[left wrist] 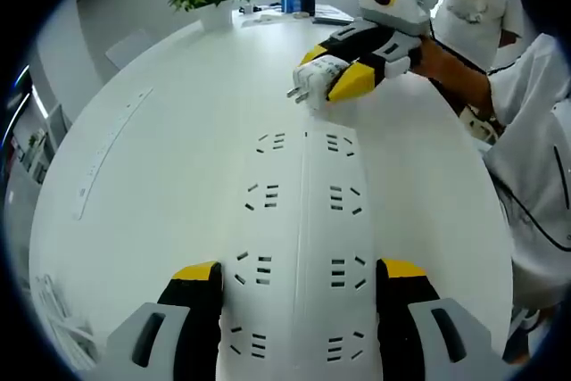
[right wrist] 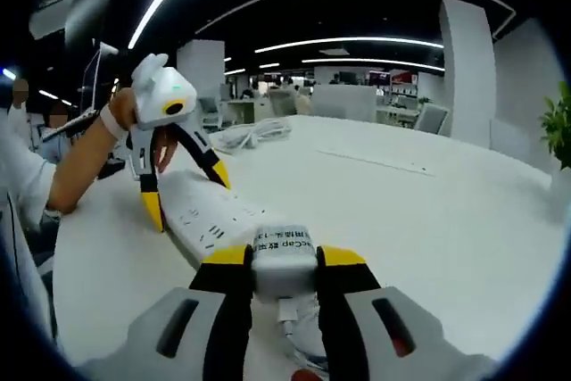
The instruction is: Straighten the power strip on the desk, plug the charger into it
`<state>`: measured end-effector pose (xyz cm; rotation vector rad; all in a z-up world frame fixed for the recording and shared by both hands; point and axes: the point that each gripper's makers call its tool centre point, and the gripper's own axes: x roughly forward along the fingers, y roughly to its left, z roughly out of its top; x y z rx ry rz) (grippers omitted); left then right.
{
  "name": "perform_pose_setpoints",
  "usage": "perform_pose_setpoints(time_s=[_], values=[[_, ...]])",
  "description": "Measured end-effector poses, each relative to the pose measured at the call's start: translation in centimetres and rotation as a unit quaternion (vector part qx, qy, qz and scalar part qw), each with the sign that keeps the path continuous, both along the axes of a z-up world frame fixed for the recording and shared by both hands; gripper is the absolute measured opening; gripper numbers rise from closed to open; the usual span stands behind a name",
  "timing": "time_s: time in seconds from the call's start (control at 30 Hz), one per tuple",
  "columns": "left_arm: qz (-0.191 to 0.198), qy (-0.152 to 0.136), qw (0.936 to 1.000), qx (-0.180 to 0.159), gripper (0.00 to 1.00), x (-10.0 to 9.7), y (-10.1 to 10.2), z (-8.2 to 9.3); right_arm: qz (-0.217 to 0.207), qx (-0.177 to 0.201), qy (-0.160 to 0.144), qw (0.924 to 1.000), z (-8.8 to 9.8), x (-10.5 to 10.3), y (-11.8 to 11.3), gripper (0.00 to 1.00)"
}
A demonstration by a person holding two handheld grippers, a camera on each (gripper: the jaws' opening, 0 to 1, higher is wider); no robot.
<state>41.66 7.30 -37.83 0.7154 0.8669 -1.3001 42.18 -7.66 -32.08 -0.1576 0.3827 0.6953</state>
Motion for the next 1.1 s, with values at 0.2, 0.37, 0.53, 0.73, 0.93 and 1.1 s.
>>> perform_pose_setpoints(time_s=[0.2, 0.37, 0.53, 0.73, 0.93, 1.1], values=[[0.000, 0.000, 1.0000, 0.000, 0.71, 0.0, 0.0, 0.1, 0.038, -0.014, 0.059, 0.9974, 2.9, -1.3, 1.9, 0.27], [0.000, 0.000, 1.0000, 0.000, 0.71, -0.1, 0.1, 0.1, 0.076, -0.053, 0.117, 0.9888, 3.4, -2.0, 3.6, 0.27], [-0.001, 0.000, 1.0000, -0.001, 0.71, -0.1, 0.1, 0.1, 0.098, -0.088, 0.186, 0.9736, 2.5, -2.5, 4.7, 0.27], [-0.001, 0.000, 1.0000, -0.002, 0.71, -0.2, 0.0, 0.1, 0.103, -0.117, 0.244, 0.9571, 0.3, -3.4, 5.4, 0.27], [-0.001, 0.000, 1.0000, -0.002, 0.71, -0.1, -0.1, 0.0, 0.093, -0.140, 0.270, 0.9482, -0.8, -3.6, 5.3, 0.27], [-0.002, 0.000, 1.0000, -0.001, 0.71, -0.2, -0.2, 0.0, 0.081, -0.138, 0.280, 0.9465, -0.7, -3.1, 5.1, 0.27]])
